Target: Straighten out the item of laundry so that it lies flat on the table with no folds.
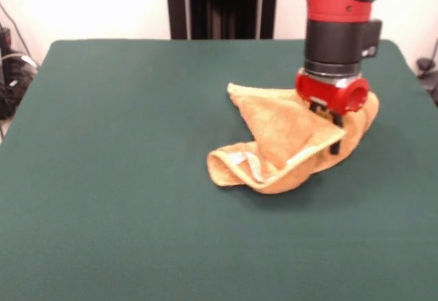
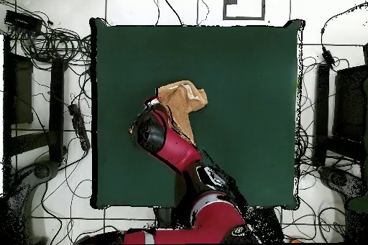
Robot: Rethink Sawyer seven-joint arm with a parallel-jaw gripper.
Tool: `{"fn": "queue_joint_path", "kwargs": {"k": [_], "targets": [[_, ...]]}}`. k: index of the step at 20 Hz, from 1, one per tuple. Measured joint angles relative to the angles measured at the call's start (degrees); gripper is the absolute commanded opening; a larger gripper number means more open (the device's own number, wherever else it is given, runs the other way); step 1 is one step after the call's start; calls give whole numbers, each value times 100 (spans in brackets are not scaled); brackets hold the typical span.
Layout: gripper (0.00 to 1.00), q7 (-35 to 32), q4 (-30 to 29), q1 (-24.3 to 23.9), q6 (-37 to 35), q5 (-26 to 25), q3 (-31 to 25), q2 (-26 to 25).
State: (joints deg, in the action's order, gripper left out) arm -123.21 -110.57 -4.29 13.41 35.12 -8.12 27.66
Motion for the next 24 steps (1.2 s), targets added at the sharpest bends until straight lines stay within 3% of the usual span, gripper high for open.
{"fn": "queue_joint_path", "kwargs": {"k": [12,24], "targets": [[100,0,160,-56,-52,-14,435,174],[100,1,135,27,-1416,-500,1361,1345]]}}
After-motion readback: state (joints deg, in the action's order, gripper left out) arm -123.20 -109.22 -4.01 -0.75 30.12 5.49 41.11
